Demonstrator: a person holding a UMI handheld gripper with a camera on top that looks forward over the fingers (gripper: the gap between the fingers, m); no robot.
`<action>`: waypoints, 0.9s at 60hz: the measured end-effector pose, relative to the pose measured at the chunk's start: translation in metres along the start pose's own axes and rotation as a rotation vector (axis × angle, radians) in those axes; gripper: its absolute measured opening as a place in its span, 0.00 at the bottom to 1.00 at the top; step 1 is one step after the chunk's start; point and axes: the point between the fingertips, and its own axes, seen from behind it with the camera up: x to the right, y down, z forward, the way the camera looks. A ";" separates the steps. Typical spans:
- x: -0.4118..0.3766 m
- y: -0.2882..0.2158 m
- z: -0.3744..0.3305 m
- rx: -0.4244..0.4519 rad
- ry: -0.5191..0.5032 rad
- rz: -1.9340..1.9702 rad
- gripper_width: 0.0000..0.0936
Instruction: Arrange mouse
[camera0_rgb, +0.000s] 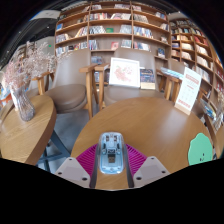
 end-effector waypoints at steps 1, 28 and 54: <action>0.001 0.000 -0.001 -0.003 0.000 -0.003 0.45; 0.168 -0.066 -0.129 0.155 -0.008 0.061 0.44; 0.347 0.062 -0.078 0.009 0.196 0.123 0.48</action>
